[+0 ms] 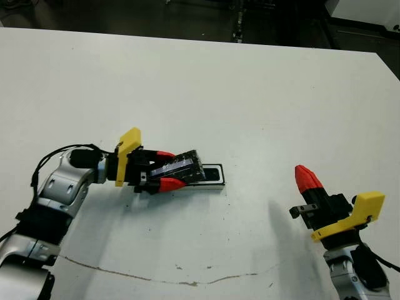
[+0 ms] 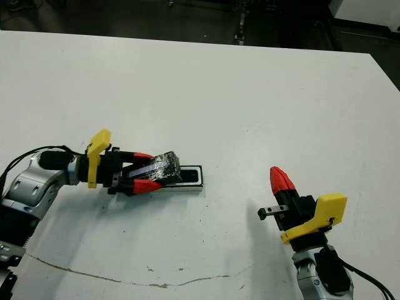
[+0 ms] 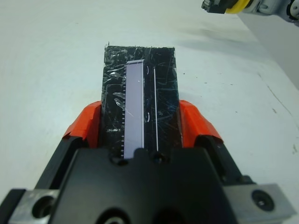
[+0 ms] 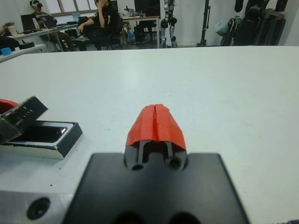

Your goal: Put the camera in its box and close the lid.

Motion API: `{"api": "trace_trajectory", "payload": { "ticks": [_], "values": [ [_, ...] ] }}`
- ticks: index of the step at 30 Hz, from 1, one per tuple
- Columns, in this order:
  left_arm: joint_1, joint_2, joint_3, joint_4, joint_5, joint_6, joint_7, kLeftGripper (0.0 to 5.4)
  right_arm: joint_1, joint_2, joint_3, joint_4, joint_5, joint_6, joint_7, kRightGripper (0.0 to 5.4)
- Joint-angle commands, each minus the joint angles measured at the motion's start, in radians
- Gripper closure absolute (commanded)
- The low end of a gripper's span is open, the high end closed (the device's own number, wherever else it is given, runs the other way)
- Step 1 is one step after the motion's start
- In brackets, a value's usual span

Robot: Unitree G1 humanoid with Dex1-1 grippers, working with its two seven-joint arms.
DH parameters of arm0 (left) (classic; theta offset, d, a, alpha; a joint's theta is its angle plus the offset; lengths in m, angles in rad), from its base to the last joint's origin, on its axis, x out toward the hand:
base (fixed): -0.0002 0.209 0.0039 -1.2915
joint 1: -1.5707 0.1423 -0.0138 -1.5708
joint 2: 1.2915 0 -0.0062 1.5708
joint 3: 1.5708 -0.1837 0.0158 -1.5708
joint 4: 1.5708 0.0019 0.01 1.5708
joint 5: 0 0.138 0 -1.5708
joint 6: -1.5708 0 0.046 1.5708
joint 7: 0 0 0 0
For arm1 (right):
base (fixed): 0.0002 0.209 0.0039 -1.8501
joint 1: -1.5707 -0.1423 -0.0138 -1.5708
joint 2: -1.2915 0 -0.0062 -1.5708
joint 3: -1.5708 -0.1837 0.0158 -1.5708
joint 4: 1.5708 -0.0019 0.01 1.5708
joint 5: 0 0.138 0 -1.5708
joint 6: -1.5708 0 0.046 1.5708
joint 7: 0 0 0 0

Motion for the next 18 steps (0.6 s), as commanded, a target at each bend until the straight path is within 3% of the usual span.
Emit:
{"api": "trace_trajectory", "payload": {
  "ticks": [1,11,18],
  "values": [
    [0.015,-0.072,-0.099,0.039,0.039,-0.007,-0.051,2.24,0.015,-0.01,-0.011,-0.007,-0.004,-0.001,-0.005,5.4],
    [-0.004,-0.101,-0.163,0.044,0.122,-0.018,-0.014,2.24,0.021,-0.008,-0.013,-0.006,-0.001,-0.006,-0.002,5.4],
    [-0.011,-0.12,-0.171,0.062,0.126,-0.019,-0.009,2.24,0.028,-0.008,-0.011,-0.005,-0.009,-0.023,0.004,5.4]
  ]
}}
